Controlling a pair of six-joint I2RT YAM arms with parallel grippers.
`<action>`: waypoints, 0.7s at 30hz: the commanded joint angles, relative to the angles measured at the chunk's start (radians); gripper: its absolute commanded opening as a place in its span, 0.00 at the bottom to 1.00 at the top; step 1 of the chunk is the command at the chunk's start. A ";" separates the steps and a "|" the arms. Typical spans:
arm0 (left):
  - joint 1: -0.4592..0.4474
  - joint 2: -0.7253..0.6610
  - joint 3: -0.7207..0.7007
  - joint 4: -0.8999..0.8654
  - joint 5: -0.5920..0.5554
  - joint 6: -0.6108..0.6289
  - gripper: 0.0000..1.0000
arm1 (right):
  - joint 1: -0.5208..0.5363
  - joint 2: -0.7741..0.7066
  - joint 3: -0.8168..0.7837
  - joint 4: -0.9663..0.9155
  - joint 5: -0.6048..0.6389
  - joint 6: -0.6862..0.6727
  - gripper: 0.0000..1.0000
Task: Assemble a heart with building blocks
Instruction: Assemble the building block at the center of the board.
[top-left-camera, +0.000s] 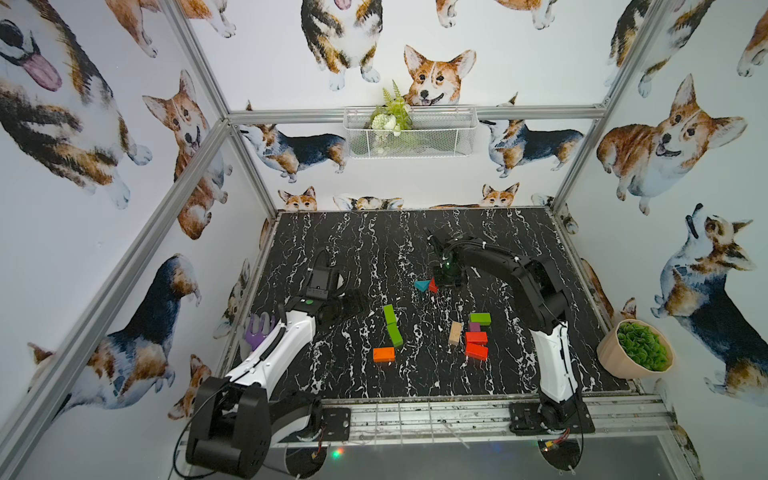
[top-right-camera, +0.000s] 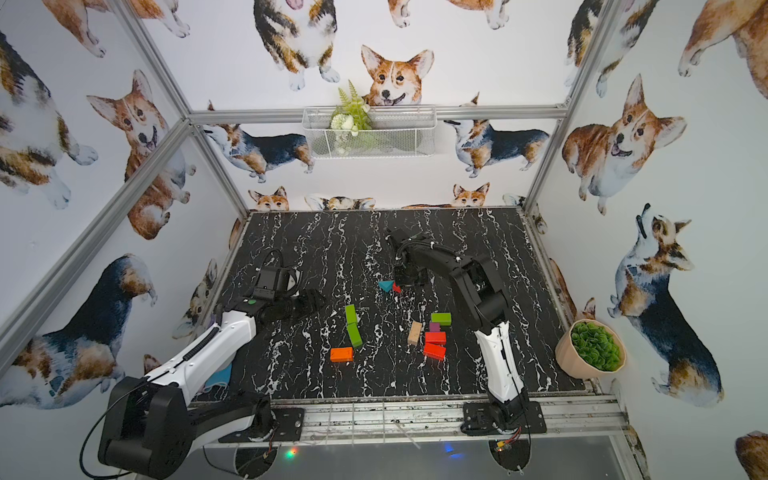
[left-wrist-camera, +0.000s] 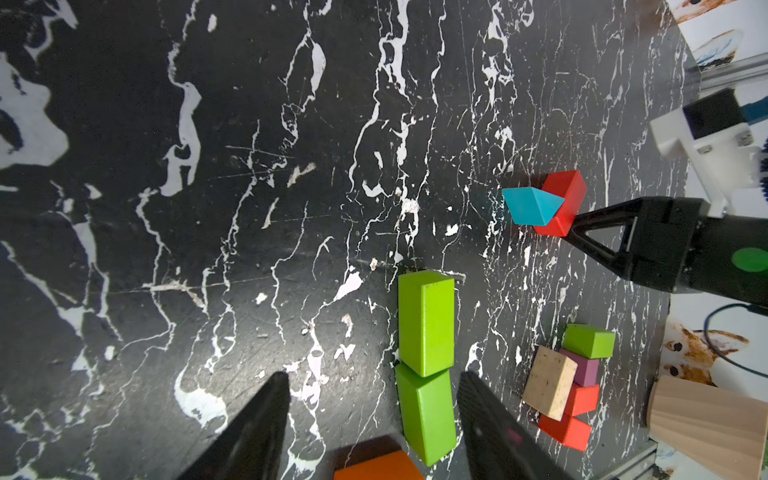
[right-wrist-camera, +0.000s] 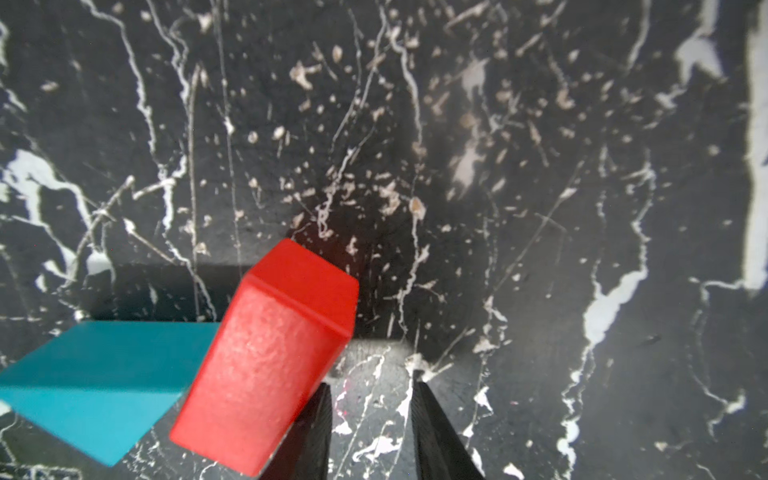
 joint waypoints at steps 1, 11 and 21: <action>0.000 0.010 -0.011 0.002 -0.008 -0.008 0.68 | 0.008 -0.011 0.000 -0.015 -0.003 0.015 0.36; -0.023 0.028 -0.021 0.018 -0.016 -0.018 0.67 | -0.011 -0.080 0.002 -0.062 0.101 -0.003 0.36; -0.169 0.101 -0.041 0.110 -0.061 -0.112 0.67 | -0.124 0.070 0.235 -0.129 0.071 -0.040 0.36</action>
